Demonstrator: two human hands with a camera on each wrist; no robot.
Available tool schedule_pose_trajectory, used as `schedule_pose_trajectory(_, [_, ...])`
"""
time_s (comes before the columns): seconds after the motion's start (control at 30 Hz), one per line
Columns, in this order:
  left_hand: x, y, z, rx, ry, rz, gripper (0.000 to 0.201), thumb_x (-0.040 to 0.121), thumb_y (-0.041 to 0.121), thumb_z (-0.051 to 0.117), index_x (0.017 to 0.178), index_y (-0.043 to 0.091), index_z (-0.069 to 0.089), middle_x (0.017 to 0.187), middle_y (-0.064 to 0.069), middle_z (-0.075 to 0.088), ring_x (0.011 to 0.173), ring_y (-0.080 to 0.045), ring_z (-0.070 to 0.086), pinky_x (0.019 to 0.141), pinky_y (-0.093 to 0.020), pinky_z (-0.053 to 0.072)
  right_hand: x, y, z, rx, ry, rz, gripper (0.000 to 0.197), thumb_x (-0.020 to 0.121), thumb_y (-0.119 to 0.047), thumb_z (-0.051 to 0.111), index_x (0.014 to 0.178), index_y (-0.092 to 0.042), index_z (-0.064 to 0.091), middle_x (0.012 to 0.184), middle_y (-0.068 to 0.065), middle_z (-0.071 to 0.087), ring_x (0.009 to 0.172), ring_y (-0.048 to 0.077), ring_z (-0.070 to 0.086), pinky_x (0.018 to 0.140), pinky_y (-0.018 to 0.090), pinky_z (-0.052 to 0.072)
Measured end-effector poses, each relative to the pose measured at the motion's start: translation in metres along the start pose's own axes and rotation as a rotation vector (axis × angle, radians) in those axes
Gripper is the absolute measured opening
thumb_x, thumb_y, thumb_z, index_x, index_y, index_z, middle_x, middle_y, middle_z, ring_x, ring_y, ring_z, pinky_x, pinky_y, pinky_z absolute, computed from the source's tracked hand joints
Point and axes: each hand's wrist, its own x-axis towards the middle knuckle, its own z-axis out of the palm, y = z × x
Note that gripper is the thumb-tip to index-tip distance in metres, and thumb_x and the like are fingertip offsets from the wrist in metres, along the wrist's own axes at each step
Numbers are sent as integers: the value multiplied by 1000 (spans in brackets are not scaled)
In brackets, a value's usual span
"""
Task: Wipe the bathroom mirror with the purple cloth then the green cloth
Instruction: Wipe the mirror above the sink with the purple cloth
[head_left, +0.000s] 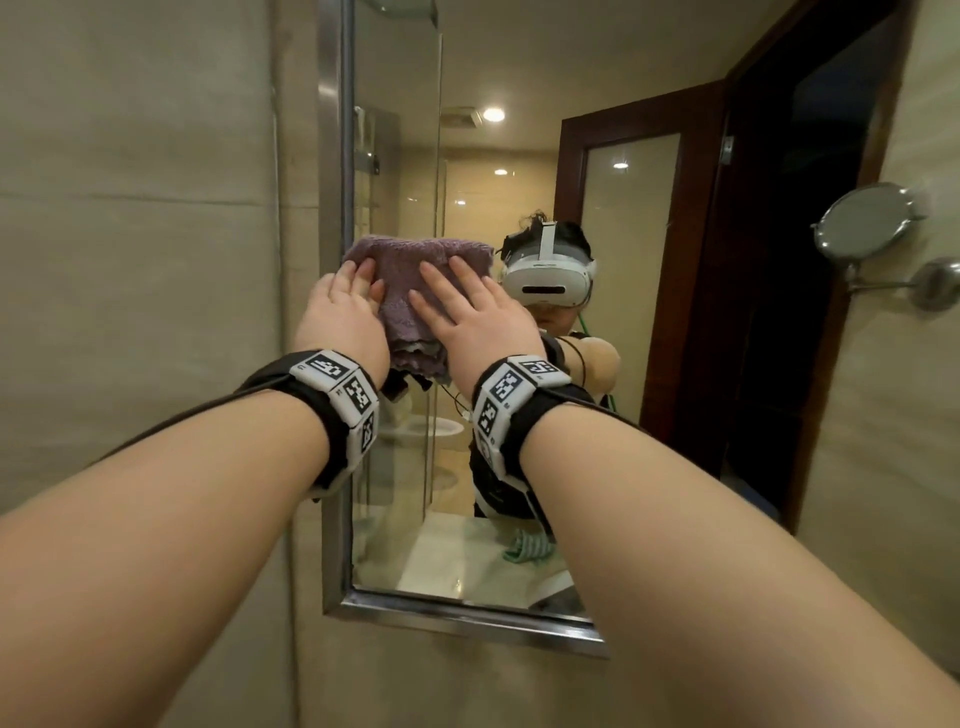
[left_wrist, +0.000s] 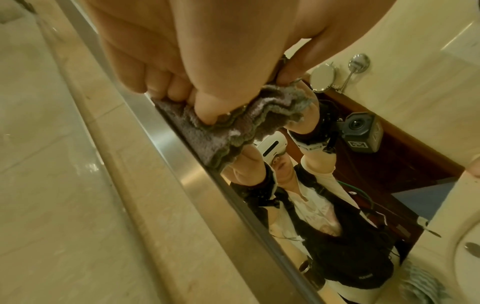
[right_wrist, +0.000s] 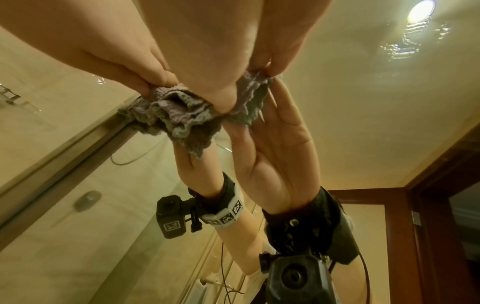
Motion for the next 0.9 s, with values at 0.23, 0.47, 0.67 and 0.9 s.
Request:
schedule_pose_trajectory(0.23, [-1, 4, 1, -7, 21, 0, 55, 101, 23, 12, 149, 4, -6, 156, -12, -11, 145, -25, -7, 116, -36, 2, 1, 3, 2, -47, 10, -4, 66, 97, -35, 35, 150, -26, -3, 157, -1, -14, 144, 23, -12, 117, 38, -4])
schedule_pose_trajectory(0.47, [-8, 20, -27, 8, 134, 98, 58, 100, 26, 15, 149, 7, -9, 156, -13, -14, 145, -25, -8, 117, -37, 1, -20, 42, -1, -136, 24, 43, 69, 96, -42, 34, 149, -26, -7, 157, 1, -15, 144, 23, -12, 113, 42, -13])
schedule_pose_trajectory(0.67, [-14, 59, -74, -7, 224, 199, 60, 100, 30, 17, 149, 11, -11, 156, -9, -16, 145, -22, -8, 118, -36, 0, -60, 99, -10, -164, -16, 138, 69, 96, -38, 34, 148, -28, -11, 156, 1, -17, 144, 24, -12, 113, 40, -13])
schedule_pose_trajectory(0.9, [-28, 133, -143, -74, 276, 300, 62, 100, 33, 21, 149, 11, -10, 156, -9, -15, 145, -22, -8, 118, -35, 1, -124, 176, -9, -147, -73, 273, 67, 98, -41, 30, 148, -28, -12, 156, 1, -18, 144, 25, -11, 115, 38, -9])
